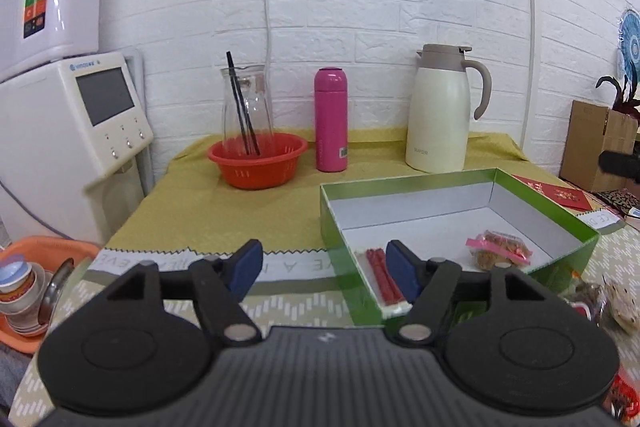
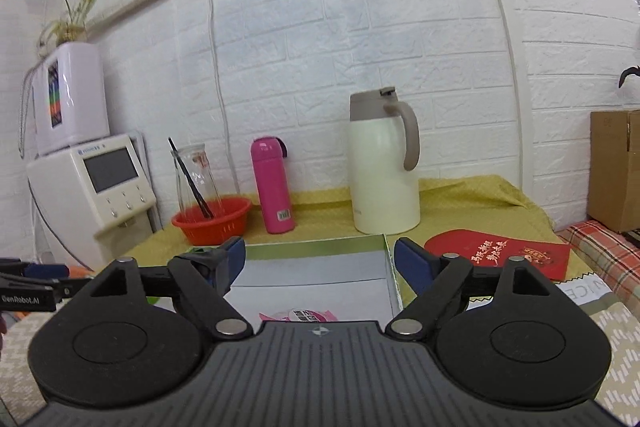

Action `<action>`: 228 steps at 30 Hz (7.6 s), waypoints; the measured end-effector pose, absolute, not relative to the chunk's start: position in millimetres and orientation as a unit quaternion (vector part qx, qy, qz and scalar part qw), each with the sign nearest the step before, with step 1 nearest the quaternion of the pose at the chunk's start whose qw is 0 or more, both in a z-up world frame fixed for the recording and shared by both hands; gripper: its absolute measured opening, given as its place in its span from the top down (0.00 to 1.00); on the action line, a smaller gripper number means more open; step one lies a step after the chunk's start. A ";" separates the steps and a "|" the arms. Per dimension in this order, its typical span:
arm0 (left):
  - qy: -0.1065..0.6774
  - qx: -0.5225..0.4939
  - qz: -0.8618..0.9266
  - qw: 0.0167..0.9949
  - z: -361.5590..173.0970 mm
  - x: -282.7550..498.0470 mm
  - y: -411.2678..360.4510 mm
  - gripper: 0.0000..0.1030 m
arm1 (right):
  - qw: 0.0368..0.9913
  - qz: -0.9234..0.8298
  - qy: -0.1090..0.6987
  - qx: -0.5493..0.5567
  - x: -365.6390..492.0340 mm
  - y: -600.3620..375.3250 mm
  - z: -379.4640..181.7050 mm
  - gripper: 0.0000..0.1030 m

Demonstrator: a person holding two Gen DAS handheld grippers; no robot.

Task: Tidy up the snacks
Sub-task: 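Grasp the clear pastry bag with the left gripper while right grasps the cracker pack, then carry both packs over the green box and open both grippers to drop them, then grasp the dark jerky bag with the left gripper while right grasps a red snack pack, then lift the jerky bag into the green box and open the left gripper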

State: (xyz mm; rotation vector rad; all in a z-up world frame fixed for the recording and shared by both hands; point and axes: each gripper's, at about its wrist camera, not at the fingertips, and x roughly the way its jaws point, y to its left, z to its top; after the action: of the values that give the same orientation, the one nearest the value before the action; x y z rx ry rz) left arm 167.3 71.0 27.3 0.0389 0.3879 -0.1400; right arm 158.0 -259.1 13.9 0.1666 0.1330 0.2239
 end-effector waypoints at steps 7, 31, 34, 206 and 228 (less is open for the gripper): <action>0.229 0.026 -0.079 0.970 -11.6 143.3 69.5 0.31 | 0.984 0.094 0.104 0.113 119.4 -308.6 -10.9 0.00; 0.311 -0.012 -0.141 0.940 -47.8 184.8 57.5 0.48 | 0.941 0.189 0.265 -0.094 159.1 -281.1 -74.9 0.00; 0.310 -0.015 -0.137 0.941 -47.7 182.3 58.8 0.51 | 0.944 0.173 0.264 -0.096 153.8 -278.0 -74.4 0.00; 0.304 -0.124 -0.176 0.928 -37.0 56.3 90.0 0.88 | 0.903 0.360 0.207 0.108 75.7 -221.5 -35.7 0.90; 0.235 -0.106 -0.189 0.948 11.8 75.6 81.9 0.90 | 0.910 0.341 0.180 0.153 107.5 -239.7 -13.5 0.90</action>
State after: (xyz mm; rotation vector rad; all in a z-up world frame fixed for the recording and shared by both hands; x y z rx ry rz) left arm 75.6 81.9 11.8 -0.2151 0.4779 -0.3851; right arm 107.5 -239.7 -13.5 0.3149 0.3708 0.7026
